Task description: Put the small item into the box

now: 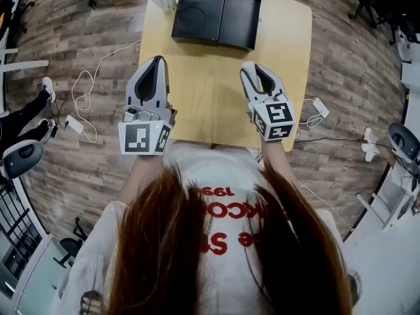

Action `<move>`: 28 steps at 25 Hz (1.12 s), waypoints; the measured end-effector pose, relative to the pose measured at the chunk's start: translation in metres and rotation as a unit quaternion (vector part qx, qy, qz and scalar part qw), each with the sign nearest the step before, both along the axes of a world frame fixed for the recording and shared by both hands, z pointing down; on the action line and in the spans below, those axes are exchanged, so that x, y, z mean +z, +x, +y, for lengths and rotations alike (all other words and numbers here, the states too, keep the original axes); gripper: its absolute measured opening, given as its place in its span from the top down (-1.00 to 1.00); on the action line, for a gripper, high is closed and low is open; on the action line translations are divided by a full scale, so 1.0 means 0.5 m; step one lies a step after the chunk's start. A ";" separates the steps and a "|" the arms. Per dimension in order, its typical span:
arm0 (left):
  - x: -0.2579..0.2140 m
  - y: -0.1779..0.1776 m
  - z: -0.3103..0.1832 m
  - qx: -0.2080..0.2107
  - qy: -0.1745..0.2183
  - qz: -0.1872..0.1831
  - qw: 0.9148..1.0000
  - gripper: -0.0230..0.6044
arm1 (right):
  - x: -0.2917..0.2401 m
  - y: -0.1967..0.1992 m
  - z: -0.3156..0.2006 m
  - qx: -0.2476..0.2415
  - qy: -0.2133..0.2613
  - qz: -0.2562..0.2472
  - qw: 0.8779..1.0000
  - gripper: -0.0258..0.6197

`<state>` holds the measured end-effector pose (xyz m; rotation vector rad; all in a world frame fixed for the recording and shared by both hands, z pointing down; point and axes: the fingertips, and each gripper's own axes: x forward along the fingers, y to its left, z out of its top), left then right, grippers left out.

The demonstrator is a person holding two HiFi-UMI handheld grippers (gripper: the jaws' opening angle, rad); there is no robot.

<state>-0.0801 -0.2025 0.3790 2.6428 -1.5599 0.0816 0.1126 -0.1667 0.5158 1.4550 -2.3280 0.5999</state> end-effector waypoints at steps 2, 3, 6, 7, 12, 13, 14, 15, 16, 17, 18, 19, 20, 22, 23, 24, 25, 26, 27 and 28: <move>-0.018 0.005 -0.006 0.002 0.010 0.002 1.000 0.91 | -0.057 0.012 -0.013 0.014 0.039 -0.015 0.999 0.49; -0.027 0.007 -0.009 0.004 0.015 0.003 1.000 0.91 | -0.085 0.018 -0.020 0.020 0.058 -0.022 0.998 0.49; -0.053 0.011 -0.016 0.007 0.030 0.004 1.000 0.90 | -0.167 0.034 -0.033 0.037 0.112 -0.039 0.992 0.49; -0.061 0.013 -0.017 0.009 0.034 0.004 0.999 0.90 | -0.192 0.038 -0.035 0.042 0.128 -0.044 0.990 0.49; -0.094 0.027 -0.019 0.020 0.057 0.001 0.998 0.90 | -0.297 0.059 -0.038 0.048 0.210 -0.055 0.975 0.49; -0.100 0.029 -0.019 0.021 0.061 0.001 0.998 0.90 | -0.315 0.065 -0.036 0.050 0.223 -0.060 0.972 0.49; -0.106 0.031 -0.018 0.022 0.065 0.002 0.998 0.90 | -0.333 0.069 -0.033 0.051 0.234 -0.064 0.969 0.49; -0.112 0.033 -0.019 0.022 0.068 0.003 0.997 0.90 | -0.349 0.074 -0.031 0.053 0.245 -0.068 0.966 0.49; -0.118 0.035 -0.019 0.022 0.071 0.003 0.997 0.91 | -0.364 0.078 -0.028 0.055 0.255 -0.072 0.963 0.49; -0.123 0.037 -0.021 0.023 0.074 0.004 0.997 0.90 | -0.378 0.082 -0.025 0.058 0.264 -0.075 0.960 0.49; -0.128 0.039 -0.021 0.023 0.077 0.005 0.997 0.91 | -0.390 0.085 -0.022 0.060 0.270 -0.079 0.958 0.49; -0.131 0.041 -0.022 0.024 0.079 0.005 0.997 0.90 | -0.399 0.088 -0.020 0.061 0.274 -0.082 0.956 0.49; -0.133 0.043 -0.023 0.024 0.080 0.006 0.997 0.90 | -0.405 0.090 -0.017 0.062 0.276 -0.084 0.956 0.49; -0.134 0.046 -0.024 0.024 0.080 0.006 0.996 0.91 | -0.410 0.094 -0.013 0.062 0.275 -0.086 0.956 0.49; -0.133 0.047 -0.025 0.024 0.080 0.007 0.996 0.91 | -0.410 0.096 -0.012 0.062 0.274 -0.085 0.956 0.49; -0.132 0.046 -0.027 0.024 0.079 0.007 0.997 0.91 | -0.410 0.097 -0.012 0.063 0.273 -0.084 0.956 0.49; -0.130 0.043 -0.029 0.024 0.079 0.008 0.997 0.90 | -0.410 0.098 -0.013 0.065 0.272 -0.083 0.957 0.49; -0.127 0.040 -0.032 0.024 0.077 0.009 0.997 0.91 | -0.410 0.100 -0.014 0.066 0.270 -0.083 0.957 0.49; -0.124 0.038 -0.035 0.024 0.076 0.010 0.997 0.91 | -0.409 0.101 -0.016 0.068 0.268 -0.083 0.957 0.49; -0.121 0.037 -0.039 0.024 0.075 0.010 0.997 0.91 | -0.407 0.104 -0.018 0.069 0.266 -0.082 0.958 0.49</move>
